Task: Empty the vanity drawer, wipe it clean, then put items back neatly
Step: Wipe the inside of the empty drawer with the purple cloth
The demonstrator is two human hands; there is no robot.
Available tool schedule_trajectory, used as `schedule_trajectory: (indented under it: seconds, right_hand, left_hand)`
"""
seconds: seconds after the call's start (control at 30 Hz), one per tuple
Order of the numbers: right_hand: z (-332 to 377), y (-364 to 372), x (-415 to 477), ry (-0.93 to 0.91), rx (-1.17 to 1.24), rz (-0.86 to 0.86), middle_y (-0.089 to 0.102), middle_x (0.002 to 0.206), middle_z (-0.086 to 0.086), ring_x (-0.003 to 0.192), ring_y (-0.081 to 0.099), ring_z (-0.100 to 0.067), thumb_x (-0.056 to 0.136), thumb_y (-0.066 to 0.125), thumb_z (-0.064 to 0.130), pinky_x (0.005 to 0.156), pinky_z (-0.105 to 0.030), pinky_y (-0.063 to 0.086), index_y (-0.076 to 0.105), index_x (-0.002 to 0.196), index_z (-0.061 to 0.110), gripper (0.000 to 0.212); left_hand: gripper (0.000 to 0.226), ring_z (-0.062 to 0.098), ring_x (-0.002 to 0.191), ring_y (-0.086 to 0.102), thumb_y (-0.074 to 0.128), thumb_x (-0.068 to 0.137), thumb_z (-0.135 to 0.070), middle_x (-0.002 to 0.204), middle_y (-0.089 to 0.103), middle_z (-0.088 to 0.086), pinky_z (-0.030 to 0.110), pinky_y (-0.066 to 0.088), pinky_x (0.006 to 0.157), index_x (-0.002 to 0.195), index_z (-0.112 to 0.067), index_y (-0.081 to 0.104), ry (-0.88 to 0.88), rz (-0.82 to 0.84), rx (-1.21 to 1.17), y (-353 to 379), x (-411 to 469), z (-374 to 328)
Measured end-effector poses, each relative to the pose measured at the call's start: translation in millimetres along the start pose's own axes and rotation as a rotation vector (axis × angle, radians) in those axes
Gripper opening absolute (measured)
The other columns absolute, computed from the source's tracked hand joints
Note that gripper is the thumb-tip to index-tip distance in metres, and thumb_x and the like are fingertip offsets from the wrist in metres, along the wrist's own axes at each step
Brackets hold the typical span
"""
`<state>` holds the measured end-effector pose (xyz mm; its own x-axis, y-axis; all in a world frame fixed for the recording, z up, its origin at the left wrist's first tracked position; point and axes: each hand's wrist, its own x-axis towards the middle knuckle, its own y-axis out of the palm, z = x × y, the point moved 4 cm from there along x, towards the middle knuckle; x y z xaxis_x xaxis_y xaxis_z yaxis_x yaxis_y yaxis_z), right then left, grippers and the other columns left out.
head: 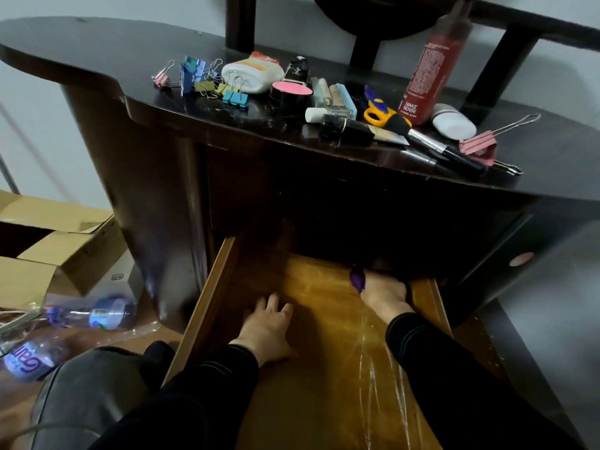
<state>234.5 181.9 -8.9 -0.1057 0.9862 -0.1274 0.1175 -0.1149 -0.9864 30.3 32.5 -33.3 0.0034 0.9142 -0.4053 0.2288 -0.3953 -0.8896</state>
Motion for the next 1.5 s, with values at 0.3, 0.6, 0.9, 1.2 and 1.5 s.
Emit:
schedule_trajectory:
  seconds: [0.3, 0.6, 0.9, 1.2, 1.5]
  right_hand:
    - [48.9, 20.5, -140.7, -0.537, -0.047, 0.167, 0.054, 0.129, -0.010, 0.098, 0.066, -0.035, 0.091, 0.062, 0.008, 0.086, -0.047, 0.056, 0.045, 0.140, 0.022, 0.053]
    - [58.9, 10.1, -74.1, -0.387, 0.056, 0.035, 0.060, 0.116, -0.003, 0.093, 0.067, -0.026, 0.093, 0.065, 0.021, 0.082, -0.038, 0.054, 0.052, 0.129, 0.027, 0.039]
    - [131.7, 3.0, 9.4, -0.258, 0.047, 0.009, 0.060, 0.130, -0.005, 0.124, 0.055, -0.028, 0.104, 0.048, 0.021, 0.088, -0.031, 0.040, 0.055, 0.130, 0.022, 0.028]
    - [104.6, -6.6, -60.3, -0.593, -0.370, -0.101, 0.052, 0.124, -0.017, 0.094, 0.066, -0.033, 0.092, 0.063, 0.009, 0.067, -0.036, 0.047, 0.053, 0.127, 0.013, 0.037]
    - [27.0, 13.7, -94.1, -0.362, -0.262, 0.050, 0.052, 0.127, -0.016, 0.094, 0.066, -0.032, 0.088, 0.068, 0.009, 0.072, -0.039, 0.051, 0.046, 0.136, 0.015, 0.053]
  left_hand:
    - [0.092, 0.042, 0.149, 0.012, 0.071, 0.084, -0.043, 0.164, 0.008, 0.014, 0.054, 0.026, 0.118, 0.158, -0.023, 0.019, -0.005, 0.008, -0.011, -1.3, -0.2, 1.4]
    - [0.094, 0.040, 0.149, 0.014, 0.073, 0.084, -0.047, 0.164, 0.008, 0.013, 0.053, 0.029, 0.116, 0.158, -0.023, 0.020, -0.007, 0.013, 0.003, -3.1, -0.9, -0.6]
    - [0.085, 0.037, 0.145, 0.020, 0.069, 0.086, -0.047, 0.161, 0.015, 0.012, 0.053, 0.032, 0.114, 0.154, -0.022, 0.025, -0.011, -0.030, 0.012, -0.9, -2.3, 0.0]
    - [0.088, 0.038, 0.145, 0.022, 0.070, 0.084, -0.049, 0.160, 0.017, 0.012, 0.052, 0.033, 0.114, 0.155, -0.021, 0.026, -0.019, -0.019, 0.013, -1.4, -2.5, 0.5]
    - [0.094, 0.039, 0.150, 0.014, 0.073, 0.084, -0.045, 0.163, 0.011, 0.011, 0.051, 0.030, 0.118, 0.158, -0.024, 0.020, -0.022, 0.000, -0.018, -1.5, -2.1, 2.7]
